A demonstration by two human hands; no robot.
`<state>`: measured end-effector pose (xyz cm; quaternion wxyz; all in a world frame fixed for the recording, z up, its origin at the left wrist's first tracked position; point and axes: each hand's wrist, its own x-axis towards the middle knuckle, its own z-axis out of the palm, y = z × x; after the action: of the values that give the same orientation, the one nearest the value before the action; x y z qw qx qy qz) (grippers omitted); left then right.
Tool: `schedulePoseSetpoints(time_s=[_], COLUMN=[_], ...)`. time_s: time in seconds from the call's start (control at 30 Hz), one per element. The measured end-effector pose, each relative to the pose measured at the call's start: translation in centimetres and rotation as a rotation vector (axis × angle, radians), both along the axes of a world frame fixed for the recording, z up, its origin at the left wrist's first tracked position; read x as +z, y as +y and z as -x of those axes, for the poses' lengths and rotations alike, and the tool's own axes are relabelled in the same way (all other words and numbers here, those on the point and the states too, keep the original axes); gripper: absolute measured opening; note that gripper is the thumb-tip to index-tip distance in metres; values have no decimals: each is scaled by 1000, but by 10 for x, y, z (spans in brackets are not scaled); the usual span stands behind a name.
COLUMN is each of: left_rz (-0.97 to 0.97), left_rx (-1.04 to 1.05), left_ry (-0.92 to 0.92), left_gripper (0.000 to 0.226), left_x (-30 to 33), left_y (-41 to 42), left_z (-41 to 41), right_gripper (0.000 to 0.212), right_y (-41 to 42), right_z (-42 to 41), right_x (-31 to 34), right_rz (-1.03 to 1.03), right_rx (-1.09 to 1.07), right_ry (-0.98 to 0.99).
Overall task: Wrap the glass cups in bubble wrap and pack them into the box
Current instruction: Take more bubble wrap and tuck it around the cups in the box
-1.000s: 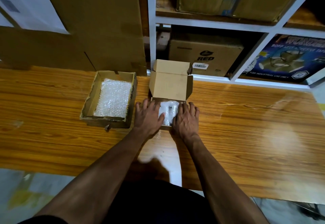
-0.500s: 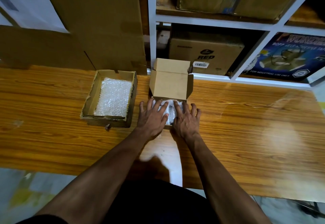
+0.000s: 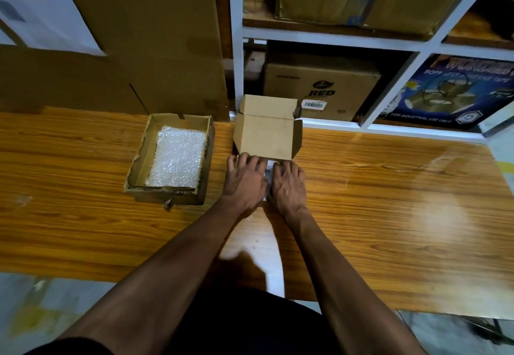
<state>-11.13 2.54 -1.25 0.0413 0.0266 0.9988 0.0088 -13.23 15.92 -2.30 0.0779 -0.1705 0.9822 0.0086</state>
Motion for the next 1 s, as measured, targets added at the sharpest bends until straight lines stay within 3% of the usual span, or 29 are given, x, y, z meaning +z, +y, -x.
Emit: schedulePoseSetpoints(time_s=[0.1, 0.33, 0.47, 0.57, 0.8, 0.9, 1.0], left_rz=[-47, -95, -35, -37, -50, -93, -69], left_rx=[14, 33, 14, 82, 148, 147, 146], left_ry=[-28, -110, -1, 54, -15, 8, 58], left_gripper=[57, 58, 58, 60, 67, 60, 50], left_x=[-6, -6, -10, -21, -26, -22, -19], left_y=[-2, 2, -11, -21, -22, -23, -33], left_z=[-5, 5, -5, -18, -15, -14, -19], right_gripper=[75, 70, 75, 89, 112, 103, 79], right_y=[5, 0, 9, 13, 9, 16, 24], right_z=[-1, 14, 0, -11, -6, -4, -4], right_x=[-8, -5, -6, -7, -9, 3, 1], right_rz=[101, 40, 124, 108, 133, 191, 129], right_rx=[9, 25, 38, 12, -27, -18, -77], right_ry=[-65, -106, -18, -5, -86, -77, 21])
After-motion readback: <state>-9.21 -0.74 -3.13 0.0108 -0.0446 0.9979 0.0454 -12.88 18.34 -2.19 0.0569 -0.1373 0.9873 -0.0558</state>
